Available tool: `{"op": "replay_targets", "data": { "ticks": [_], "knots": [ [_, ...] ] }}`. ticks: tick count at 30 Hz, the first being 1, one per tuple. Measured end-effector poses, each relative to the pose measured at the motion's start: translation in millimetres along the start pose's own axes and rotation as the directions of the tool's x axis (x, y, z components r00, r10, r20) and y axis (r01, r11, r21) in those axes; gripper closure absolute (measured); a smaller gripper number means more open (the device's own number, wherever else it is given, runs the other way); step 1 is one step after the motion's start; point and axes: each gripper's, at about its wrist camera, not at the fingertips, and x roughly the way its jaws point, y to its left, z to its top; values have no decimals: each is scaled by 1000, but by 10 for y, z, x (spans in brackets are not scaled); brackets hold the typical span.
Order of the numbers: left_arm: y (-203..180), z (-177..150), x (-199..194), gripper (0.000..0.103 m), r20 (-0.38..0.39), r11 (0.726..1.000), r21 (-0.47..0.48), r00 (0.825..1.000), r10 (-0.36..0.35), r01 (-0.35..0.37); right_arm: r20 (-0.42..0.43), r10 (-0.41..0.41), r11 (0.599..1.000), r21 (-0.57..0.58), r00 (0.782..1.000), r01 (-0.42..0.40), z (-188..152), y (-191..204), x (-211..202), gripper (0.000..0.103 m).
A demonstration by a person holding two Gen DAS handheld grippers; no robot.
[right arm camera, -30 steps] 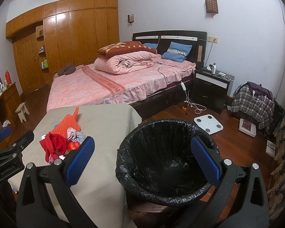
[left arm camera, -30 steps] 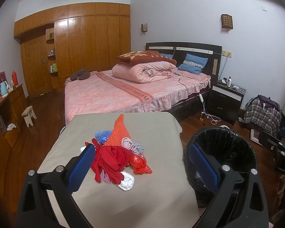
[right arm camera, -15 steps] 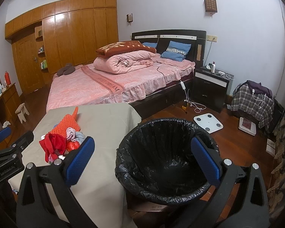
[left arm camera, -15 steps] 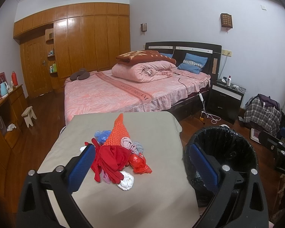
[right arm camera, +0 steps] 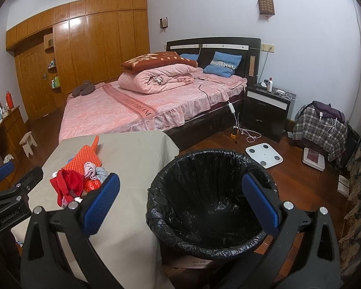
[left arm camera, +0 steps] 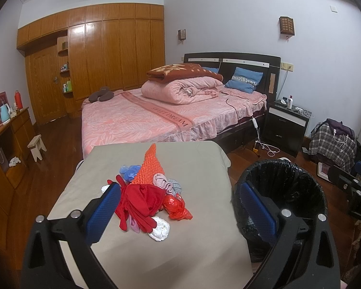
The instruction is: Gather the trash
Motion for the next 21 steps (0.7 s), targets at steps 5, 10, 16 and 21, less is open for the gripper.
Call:
{"op": "replay_targets", "data": {
  "ticks": [5,10,16,21],
  "knots": [
    [-2,-1,-3,6,-1,1000,1,1000,1,-1,0,0,1000,1,1000,0,7,0,3,5],
    [-3,-1,-1,6,0,1000,1,1000,1,-1,0,0,1000,0,1000,0,-2,-1,5,5],
    [43,-31,46,6,-7,1000,-4,1000,1,-1,-2,2,1000,-2,1000,-2,22,6,0,5],
    [181,-72,159,6,-12,1000,-22,1000,21,-21,2,15,1000,-15,1000,-15,-97,68,202,5]
  ]
}}
